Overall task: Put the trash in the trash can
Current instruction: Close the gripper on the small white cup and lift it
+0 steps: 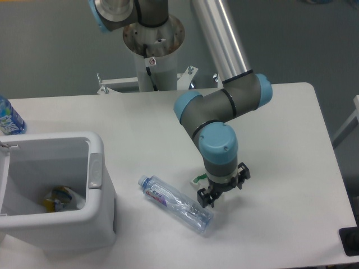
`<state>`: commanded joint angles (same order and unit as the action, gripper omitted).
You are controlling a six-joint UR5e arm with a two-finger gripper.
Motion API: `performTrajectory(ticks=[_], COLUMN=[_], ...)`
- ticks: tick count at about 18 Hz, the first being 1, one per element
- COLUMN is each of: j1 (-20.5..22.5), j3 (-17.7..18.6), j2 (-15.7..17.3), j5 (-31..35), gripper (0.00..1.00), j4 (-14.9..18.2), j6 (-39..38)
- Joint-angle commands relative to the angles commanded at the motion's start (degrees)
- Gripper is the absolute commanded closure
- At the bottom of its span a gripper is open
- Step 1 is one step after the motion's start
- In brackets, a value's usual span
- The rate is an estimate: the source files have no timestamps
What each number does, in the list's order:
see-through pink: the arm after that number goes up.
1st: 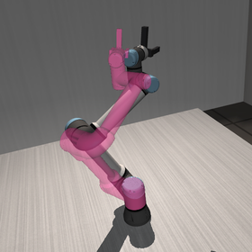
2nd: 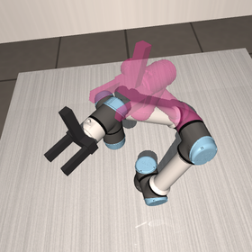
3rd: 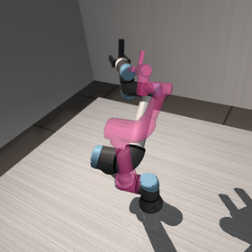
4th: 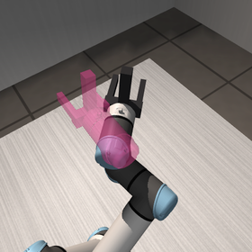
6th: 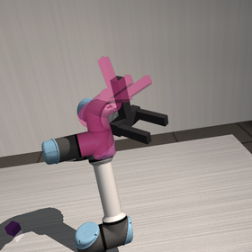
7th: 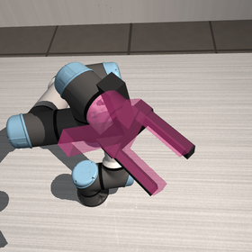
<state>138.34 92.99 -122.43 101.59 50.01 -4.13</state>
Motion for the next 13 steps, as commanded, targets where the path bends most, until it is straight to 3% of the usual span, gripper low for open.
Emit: performTrajectory(ticks=[3, 4, 7, 13], j1=[-0.4, -0.4, -0.5, -0.6], j3=[0.0, 0.0, 1.8, 2.3], j2=[-0.2, -0.3, 0.1, 0.8], j5=[0.8, 0.8, 0.8, 0.8], gripper=[0.0, 0.1, 0.22, 0.86], j4=[0.0, 0.0, -0.1, 0.0], j6=[-0.2, -0.3, -0.4, -0.4])
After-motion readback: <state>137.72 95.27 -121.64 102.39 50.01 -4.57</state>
